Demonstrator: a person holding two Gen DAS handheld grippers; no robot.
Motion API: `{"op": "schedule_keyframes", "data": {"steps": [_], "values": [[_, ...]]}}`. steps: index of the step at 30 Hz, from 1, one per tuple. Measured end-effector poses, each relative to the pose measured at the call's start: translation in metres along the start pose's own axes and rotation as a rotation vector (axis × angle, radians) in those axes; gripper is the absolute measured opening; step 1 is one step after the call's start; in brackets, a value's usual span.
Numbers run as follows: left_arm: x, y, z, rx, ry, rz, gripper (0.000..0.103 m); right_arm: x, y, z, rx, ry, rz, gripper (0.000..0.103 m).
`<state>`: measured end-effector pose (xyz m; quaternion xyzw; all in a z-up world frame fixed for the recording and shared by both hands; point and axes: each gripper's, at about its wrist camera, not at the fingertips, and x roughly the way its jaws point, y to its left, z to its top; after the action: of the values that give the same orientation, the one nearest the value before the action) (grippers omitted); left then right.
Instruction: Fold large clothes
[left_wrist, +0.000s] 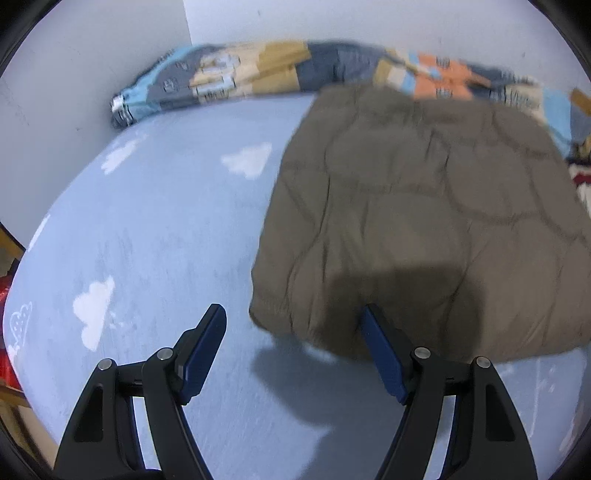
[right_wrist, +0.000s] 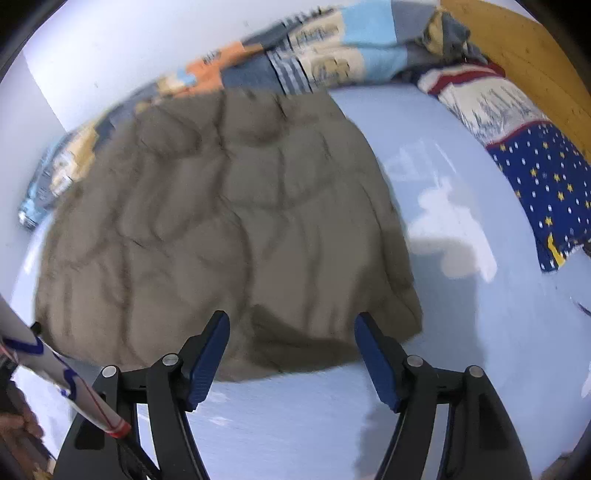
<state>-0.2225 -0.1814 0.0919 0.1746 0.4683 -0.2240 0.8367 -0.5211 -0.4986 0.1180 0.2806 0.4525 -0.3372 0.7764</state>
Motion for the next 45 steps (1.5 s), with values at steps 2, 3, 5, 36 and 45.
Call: {"op": "schedule_keyframes", "data": {"steps": [2, 3, 5, 36, 45], "values": [[-0.004, 0.005, 0.001, -0.024, -0.008, -0.005, 0.074, 0.017, -0.009, -0.005, 0.017, 0.074, -0.005, 0.074], [-0.009, 0.011, 0.003, -0.05, -0.027, -0.01, 0.074, 0.018, -0.014, -0.006, 0.038, 0.085, 0.008, 0.074], [-0.017, 0.023, 0.006, -0.099, -0.056, -0.031, 0.074, 0.01, -0.024, -0.005, 0.094, 0.071, 0.047, 0.074], [0.024, 0.088, -0.02, -0.709, 0.121, -0.528, 0.074, 0.024, -0.154, -0.035, 0.796, 0.034, 0.433, 0.085], [0.042, 0.081, -0.027, -0.78, 0.11, -0.539, 0.074, 0.049, -0.132, -0.037, 0.811, 0.039, 0.448, 0.085]]}}
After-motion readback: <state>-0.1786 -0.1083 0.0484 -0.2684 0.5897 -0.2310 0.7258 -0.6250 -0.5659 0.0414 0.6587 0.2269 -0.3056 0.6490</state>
